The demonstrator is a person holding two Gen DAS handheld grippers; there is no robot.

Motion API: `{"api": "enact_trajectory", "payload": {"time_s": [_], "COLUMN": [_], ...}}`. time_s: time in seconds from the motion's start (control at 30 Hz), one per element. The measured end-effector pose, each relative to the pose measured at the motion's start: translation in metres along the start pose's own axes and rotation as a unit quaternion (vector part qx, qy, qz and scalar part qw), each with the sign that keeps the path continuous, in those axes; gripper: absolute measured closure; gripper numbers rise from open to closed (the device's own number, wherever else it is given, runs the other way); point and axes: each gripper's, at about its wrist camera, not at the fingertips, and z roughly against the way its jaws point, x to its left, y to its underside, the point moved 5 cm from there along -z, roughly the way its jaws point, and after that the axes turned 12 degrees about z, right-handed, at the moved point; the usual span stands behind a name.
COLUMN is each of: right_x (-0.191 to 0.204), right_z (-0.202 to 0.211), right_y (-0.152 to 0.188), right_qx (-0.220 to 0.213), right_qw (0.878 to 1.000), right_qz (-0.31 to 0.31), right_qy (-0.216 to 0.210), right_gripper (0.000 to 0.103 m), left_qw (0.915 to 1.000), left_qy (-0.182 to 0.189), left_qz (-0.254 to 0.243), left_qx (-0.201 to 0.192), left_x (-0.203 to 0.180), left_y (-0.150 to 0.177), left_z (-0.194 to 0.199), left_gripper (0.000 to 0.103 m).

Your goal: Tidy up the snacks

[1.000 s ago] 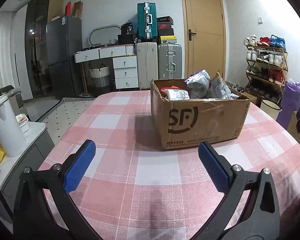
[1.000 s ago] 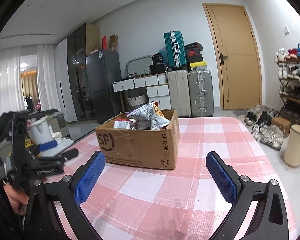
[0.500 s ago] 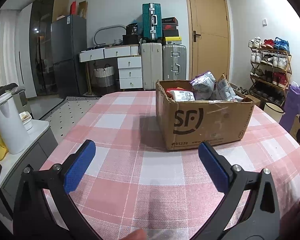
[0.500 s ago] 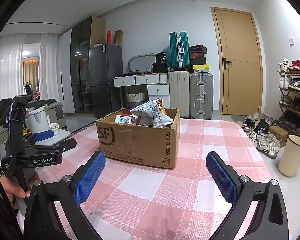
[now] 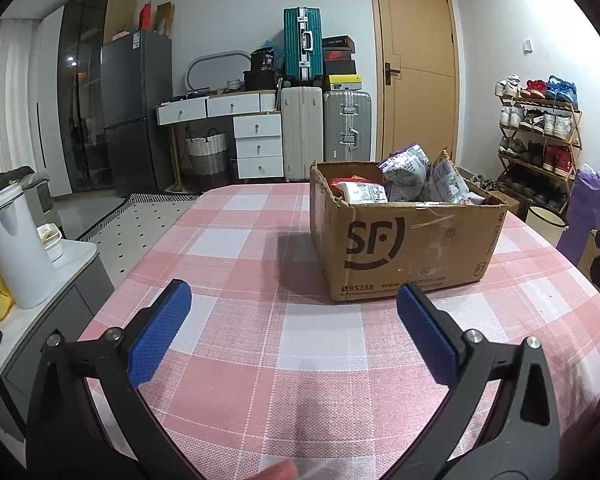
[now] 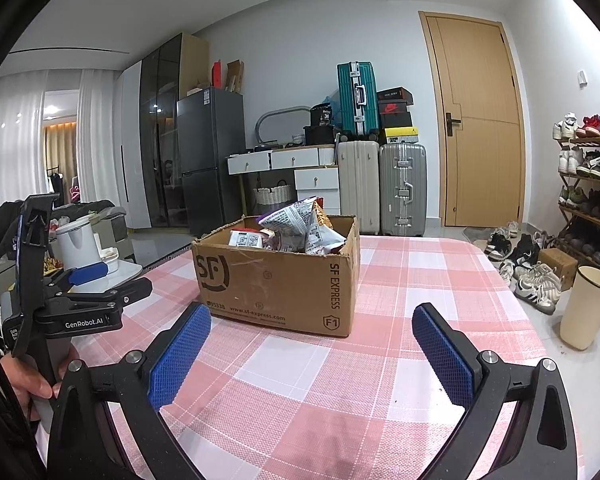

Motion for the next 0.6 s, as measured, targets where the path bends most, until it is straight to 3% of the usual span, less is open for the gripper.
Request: {"api": "enact_trajectory", "payload": {"time_s": [0.6], "right_x": [0.0000], "right_z": [-0.0007], "right_y": [0.0003], "right_qx": [0.000], "right_qw": [1.000], "right_qz": [0.000], "right_qy": [0.000], "right_gripper": [0.000], "left_qw": [1.0000], "left_qy": [0.001], "left_qz": [-0.003], "left_qx": [-0.003], "left_x": [-0.0031], "left_y": [-0.0005], "left_z": [0.0018], "left_gripper": [0.000]}}
